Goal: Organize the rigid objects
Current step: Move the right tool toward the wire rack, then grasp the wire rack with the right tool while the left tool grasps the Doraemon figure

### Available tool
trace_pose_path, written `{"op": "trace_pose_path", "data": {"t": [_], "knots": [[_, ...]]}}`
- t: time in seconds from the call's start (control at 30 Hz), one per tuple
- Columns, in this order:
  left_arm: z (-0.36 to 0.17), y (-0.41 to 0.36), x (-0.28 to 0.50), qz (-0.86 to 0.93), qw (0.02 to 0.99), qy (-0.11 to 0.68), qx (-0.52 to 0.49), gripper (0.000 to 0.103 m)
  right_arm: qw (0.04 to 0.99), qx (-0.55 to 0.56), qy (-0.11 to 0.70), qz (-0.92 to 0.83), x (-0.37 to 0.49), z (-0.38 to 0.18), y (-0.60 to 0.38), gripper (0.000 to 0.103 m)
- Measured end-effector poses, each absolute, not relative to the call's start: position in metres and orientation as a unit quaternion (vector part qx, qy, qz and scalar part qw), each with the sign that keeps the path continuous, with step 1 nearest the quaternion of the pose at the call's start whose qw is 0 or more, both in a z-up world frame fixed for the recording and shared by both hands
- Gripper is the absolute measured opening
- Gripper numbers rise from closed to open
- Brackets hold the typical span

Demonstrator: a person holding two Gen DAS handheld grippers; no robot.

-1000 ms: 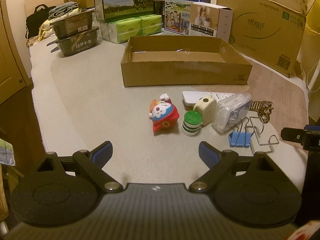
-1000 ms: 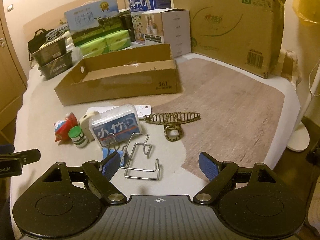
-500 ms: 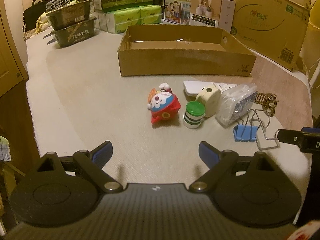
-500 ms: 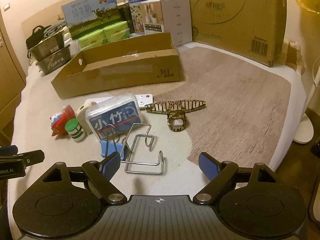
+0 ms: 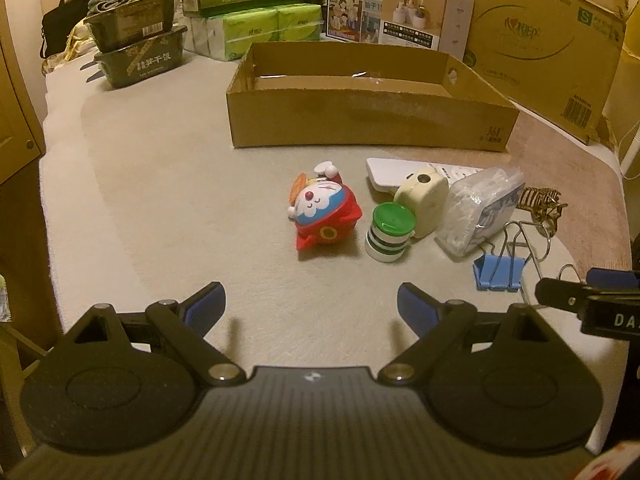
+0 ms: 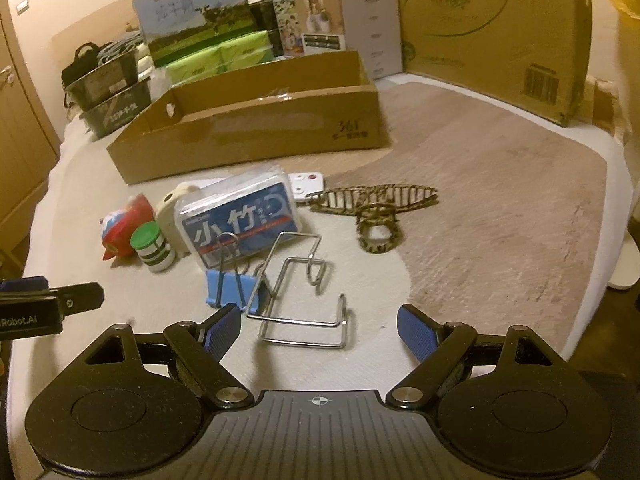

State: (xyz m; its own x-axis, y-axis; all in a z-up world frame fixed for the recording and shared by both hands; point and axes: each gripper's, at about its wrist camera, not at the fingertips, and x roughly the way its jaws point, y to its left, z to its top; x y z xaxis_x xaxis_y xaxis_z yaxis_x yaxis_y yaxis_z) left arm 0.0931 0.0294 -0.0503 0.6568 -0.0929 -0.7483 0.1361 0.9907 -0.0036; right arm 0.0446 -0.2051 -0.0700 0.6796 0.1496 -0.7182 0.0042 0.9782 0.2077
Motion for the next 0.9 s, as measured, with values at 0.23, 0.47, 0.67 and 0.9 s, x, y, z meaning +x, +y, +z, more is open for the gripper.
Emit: {"op": "trace_pose_path", "data": {"t": [0.23,0.47,0.67,0.9], "knots": [[-0.055,0.029,0.099,-0.067,0.908,0.413,0.025,0.092,0.912,0.084,0.401,0.025,0.055,-0.077,-0.198,0.085],[-0.061,0.028,0.105,-0.069,0.906,0.417,0.022,0.092,0.920,0.075,0.385,0.020,0.055,-0.080,-0.204,0.079],[-0.061,0.028,0.108,-0.072,0.907,0.414,0.022,0.092,0.922,0.045,0.381,0.039,0.057,-0.083,-0.197,0.055],[-0.063,0.022,0.113,-0.085,0.909,0.405,0.042,0.092,0.925,0.035,0.375,0.049,0.056,-0.082,-0.196,0.054]]}}
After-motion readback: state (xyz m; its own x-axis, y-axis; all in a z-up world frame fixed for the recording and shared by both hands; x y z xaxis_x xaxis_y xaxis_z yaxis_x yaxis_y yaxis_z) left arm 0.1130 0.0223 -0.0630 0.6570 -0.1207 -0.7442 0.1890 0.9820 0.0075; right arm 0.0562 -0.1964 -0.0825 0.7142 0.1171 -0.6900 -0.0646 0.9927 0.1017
